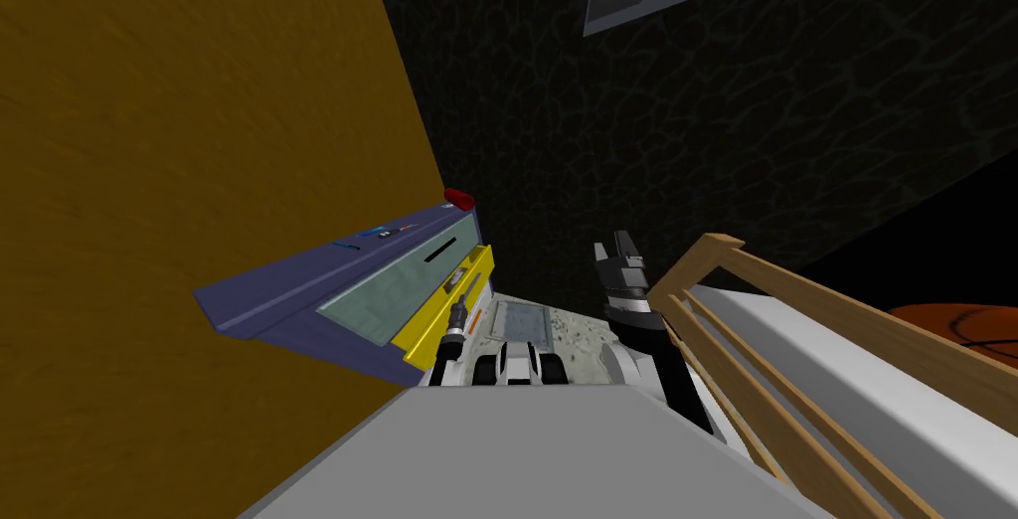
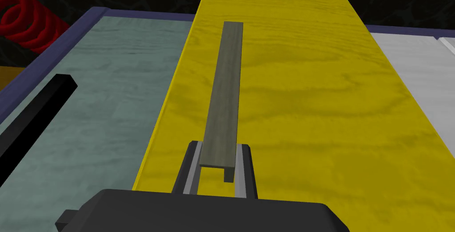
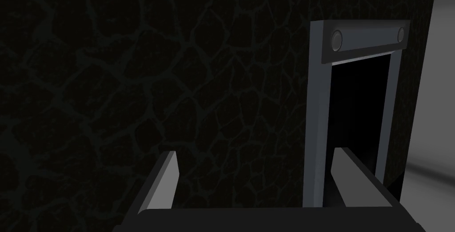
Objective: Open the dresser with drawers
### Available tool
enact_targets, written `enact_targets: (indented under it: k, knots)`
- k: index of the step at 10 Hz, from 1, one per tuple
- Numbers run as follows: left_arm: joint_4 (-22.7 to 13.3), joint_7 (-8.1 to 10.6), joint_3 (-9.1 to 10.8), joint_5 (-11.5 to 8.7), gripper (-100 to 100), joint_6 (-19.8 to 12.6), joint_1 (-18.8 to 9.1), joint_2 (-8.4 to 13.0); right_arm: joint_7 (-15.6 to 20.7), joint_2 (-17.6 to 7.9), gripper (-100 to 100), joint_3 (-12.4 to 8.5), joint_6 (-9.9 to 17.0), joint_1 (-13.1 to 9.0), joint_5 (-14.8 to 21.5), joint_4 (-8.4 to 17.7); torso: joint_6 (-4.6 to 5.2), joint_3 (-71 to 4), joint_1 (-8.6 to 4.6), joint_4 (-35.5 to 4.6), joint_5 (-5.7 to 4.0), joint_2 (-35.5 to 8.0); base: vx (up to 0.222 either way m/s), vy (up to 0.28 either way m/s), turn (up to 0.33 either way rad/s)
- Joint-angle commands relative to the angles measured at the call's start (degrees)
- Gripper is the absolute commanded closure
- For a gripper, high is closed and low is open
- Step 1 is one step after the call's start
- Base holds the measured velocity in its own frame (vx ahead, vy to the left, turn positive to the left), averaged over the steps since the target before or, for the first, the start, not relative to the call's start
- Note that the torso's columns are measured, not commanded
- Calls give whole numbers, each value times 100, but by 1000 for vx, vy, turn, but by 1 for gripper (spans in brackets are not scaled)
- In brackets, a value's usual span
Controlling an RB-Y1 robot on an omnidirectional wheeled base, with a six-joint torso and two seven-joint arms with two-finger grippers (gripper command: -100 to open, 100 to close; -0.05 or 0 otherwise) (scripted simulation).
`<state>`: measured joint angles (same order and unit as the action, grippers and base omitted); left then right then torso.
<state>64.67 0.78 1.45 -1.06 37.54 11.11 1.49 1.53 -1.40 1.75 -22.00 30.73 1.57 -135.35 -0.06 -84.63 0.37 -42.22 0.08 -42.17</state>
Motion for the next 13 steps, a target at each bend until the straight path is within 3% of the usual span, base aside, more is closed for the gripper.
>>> enact_targets:
  k: [1,2,3,5,12,13]
  knots:
    - [-2,-51,-16,20,100,-25,16,-59,0,0,0,0,0,0,0,0,5,4,-26,5,3,-6,-44,-186,15]
    - [-3,-72,-23,28,100,-35,22,-83,0,1,0,1,0,0,0,0,7,3,-44,11,-1,0,-48,-173,12]
    - [201,-54,5,11,-100,-284,-113,-47,0,1,0,1,0,0,0,0,9,-1,-37,11,0,7,-74,-87,29]
    - [300,-53,13,6,-100,-449,-168,-38,0,-1,0,-1,0,0,0,0,3,-2,16,0,7,5,-45,11,8]
    - [993,-51,73,-25,-100,-1502,-548,25,0,-1,0,-1,0,0,0,0,1,10,-39,-15,-13,-23,-56,-1,17]
    - [884,-50,70,-25,-100,-1418,-533,23,0,-1,0,-1,0,0,0,0,-5,20,-46,-26,-21,-41,-21,-7,-6]
